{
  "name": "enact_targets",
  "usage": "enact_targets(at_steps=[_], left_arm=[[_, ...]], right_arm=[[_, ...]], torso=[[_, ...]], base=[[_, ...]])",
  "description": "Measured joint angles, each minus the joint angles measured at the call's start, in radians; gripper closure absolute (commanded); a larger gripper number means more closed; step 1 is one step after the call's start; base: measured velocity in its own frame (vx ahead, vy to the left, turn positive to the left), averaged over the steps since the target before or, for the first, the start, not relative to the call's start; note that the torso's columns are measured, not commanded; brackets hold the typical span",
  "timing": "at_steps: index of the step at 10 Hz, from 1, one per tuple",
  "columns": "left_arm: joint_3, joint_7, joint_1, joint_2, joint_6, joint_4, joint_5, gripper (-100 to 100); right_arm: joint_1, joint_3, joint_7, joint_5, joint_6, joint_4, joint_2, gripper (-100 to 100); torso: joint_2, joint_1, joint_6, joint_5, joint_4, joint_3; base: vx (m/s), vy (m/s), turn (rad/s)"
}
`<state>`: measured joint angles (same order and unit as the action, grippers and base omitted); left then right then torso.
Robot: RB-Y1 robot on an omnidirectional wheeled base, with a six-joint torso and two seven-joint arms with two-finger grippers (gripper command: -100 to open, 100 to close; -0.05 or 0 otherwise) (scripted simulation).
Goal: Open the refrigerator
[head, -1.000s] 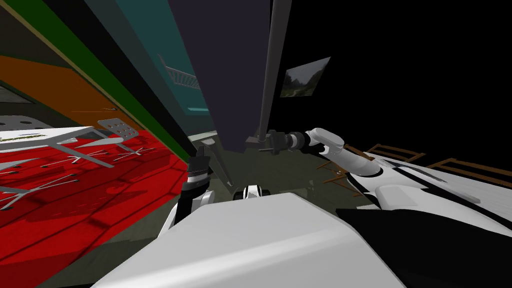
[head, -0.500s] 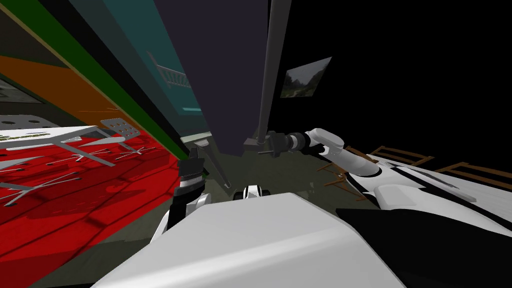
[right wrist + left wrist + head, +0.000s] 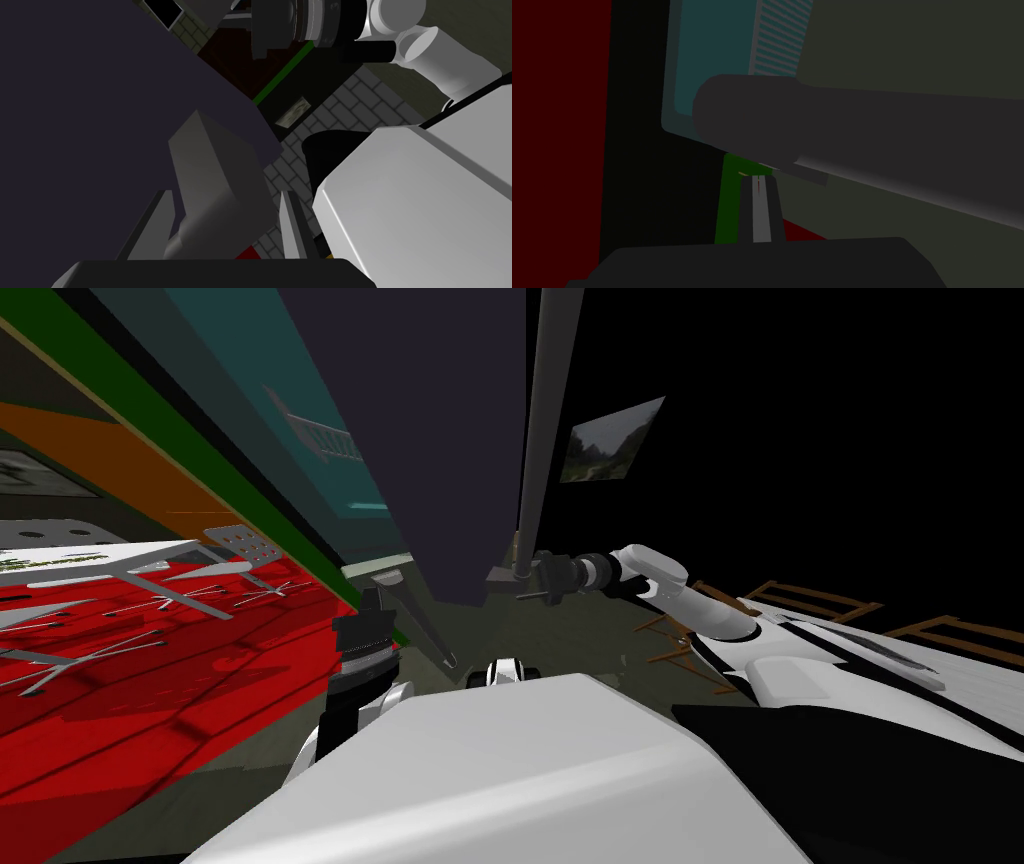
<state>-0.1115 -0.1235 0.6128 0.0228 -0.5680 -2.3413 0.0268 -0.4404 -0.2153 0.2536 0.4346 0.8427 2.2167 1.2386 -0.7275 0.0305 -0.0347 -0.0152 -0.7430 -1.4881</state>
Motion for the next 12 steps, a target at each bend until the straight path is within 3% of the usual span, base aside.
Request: enact_targets(at_steps=[5,7,10,12], left_arm=[[-0.054,-0.001,0.035,0.025,-0.034,-0.011,-0.026,0],[-0.077,-0.002,0.047,0.027,-0.051,-0.019,-0.038,0],[-0.114,-0.003,0.076,0.027,-0.073,-0.018,-0.058,0],[-0.135,-0.004,0.09,0.027,-0.085,-0.019,-0.07,0]], right_arm=[[-0.005,-0.009,0.006,-0.006,0.015,0.023,-0.013,100],[0.002,0.003,0.01,-0.022,0.038,0.026,-0.01,100],[-0.014,-0.01,0.002,-0.02,0.033,0.036,-0.014,100],[-0.009,-0.002,0.003,-0.026,0.042,0.038,-0.012,100]], torso=[[-0.002,0.004,0.0,0.0,0.002,0.004],[-0.004,0.012,-0.003,-0.001,0.001,0.005],[-0.003,0.002,-0.007,-0.002,-0.002,0.001],[-0.004,0.003,-0.001,-0.001,0.0,0.003]], base=[[0.021,-0.091,0.029],[0.049,-0.213,0.091],[0.017,-0.021,-0.025],[0.001,0.032,0.035]])
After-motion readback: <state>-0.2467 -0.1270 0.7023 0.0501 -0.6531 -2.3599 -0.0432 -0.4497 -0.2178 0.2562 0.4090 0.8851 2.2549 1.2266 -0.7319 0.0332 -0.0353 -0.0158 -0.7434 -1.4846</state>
